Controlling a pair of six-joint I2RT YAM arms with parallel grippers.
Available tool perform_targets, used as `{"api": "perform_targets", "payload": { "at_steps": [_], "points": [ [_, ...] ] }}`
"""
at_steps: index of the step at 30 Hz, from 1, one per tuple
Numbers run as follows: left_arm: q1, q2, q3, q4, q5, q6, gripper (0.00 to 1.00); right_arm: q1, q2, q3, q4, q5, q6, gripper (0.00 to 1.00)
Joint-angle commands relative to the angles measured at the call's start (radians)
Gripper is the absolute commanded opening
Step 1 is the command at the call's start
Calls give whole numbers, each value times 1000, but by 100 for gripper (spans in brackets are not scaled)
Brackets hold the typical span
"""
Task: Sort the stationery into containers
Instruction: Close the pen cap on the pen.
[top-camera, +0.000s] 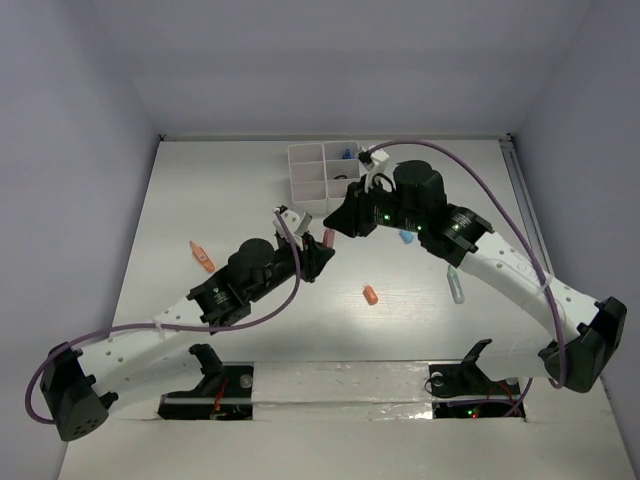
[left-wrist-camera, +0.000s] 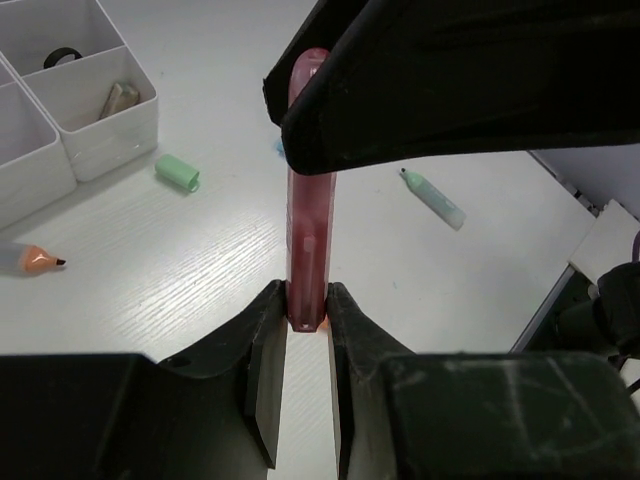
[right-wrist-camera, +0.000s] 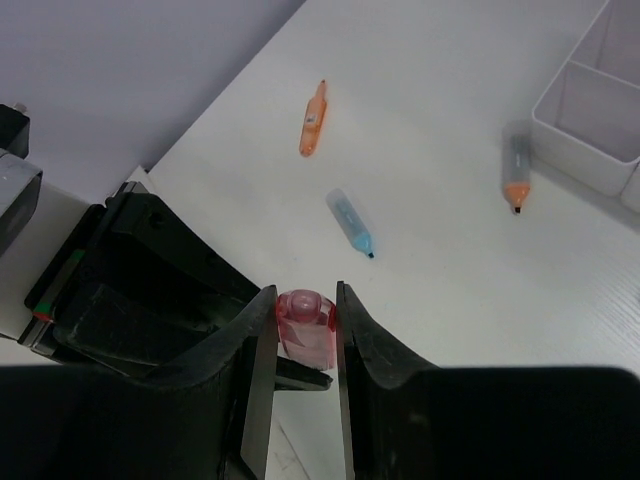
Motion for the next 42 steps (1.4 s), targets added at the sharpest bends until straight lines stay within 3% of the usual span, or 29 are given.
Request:
{"api": "perform_targets", "payload": {
  "at_steps": [1,13,24,34,37,38,40,42],
  "points": [
    [6,-15,182,242,-35,26,0,48,-9,-112,-87,-68,22,0],
    [6,100,415,228,-1,34,0,57,-67,-456,157,-126,137,0],
    [6,63,483,157,-86,86,0,57,-55,-513,160,-108,133,0],
    [6,23,354,153,-70,47,0,10,-69,-426,181,-83,162,0],
    [6,-3,302,157,-61,38,11,-51,-35,-380,232,-138,188,0],
    [6,-8,291,147,-61,35,20,-64,-26,-360,240,-142,189,0],
    [6,-24,270,125,-61,34,29,-101,5,-297,261,-137,203,0],
    [6,-38,255,107,-64,31,32,-124,25,-255,280,-135,219,0]
  ]
}}
